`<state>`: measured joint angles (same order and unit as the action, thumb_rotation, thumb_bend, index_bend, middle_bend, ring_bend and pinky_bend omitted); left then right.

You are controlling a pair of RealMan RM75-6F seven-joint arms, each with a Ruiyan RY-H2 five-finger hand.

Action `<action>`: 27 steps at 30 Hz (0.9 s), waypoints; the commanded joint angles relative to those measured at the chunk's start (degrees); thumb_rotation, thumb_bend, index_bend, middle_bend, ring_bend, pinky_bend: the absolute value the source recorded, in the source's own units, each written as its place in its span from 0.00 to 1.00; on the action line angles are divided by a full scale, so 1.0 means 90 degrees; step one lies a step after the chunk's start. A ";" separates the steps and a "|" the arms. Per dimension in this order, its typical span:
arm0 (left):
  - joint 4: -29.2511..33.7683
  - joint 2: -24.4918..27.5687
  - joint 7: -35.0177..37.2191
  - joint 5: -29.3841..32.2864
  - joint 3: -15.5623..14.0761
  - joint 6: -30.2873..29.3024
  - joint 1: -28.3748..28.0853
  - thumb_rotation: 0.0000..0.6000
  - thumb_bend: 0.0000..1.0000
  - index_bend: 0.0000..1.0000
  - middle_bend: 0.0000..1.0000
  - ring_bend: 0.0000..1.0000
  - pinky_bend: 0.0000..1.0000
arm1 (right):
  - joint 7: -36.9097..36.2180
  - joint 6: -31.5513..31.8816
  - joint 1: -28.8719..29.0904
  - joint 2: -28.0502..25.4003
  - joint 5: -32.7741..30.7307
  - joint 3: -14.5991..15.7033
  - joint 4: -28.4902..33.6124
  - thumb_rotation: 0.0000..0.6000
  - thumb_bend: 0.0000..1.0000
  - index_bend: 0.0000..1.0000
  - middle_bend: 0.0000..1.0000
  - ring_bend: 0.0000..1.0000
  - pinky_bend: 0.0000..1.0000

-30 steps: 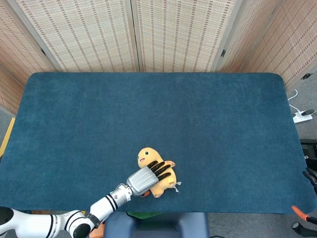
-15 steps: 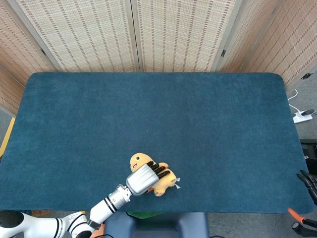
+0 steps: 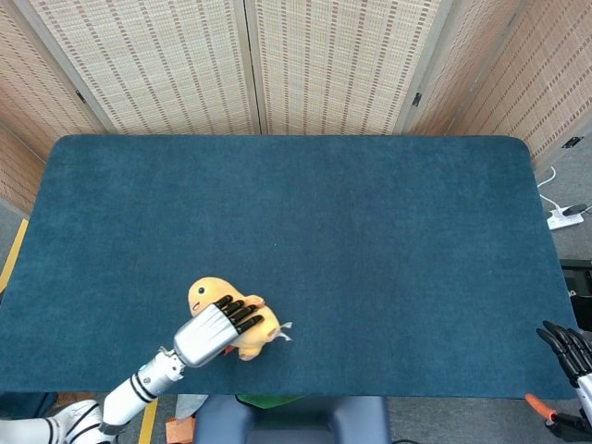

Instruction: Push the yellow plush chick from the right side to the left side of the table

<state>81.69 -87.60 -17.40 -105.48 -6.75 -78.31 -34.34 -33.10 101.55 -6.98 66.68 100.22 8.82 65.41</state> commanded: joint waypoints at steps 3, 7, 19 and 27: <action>-0.0852 0.0428 0.1163 -0.0038 -0.0508 -0.0476 0.0569 1.00 0.62 0.74 0.80 0.69 1.00 | 0.0498 -0.0030 0.0029 -0.0053 0.0199 0.0047 0.0403 1.00 0.15 0.00 0.00 0.00 0.00; -0.1600 0.0256 0.1844 -0.0064 -0.0549 -0.0713 0.0749 1.00 0.62 0.74 0.80 0.69 1.00 | 0.0844 -0.0176 0.0173 -0.0098 0.0425 0.0091 0.0733 1.00 0.15 0.00 0.00 0.00 0.00; -0.2416 0.0208 0.3257 -0.0070 -0.0781 -0.0378 0.0781 1.00 0.34 0.00 0.18 0.34 0.69 | 0.1471 -0.0378 0.0224 -0.0200 0.0499 0.0127 0.1277 1.00 0.19 0.00 0.00 0.00 0.00; -0.1610 0.0715 0.3663 -0.0054 -0.0891 -0.0258 0.0762 1.00 0.21 0.00 0.00 0.00 0.28 | 0.1563 -0.0435 0.0259 -0.0227 0.0565 0.0153 0.1359 1.00 0.25 0.00 0.00 0.00 0.00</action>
<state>64.91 -82.84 15.21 -106.02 -14.35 -81.03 -27.50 -19.05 97.66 -4.67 64.67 105.28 10.18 77.61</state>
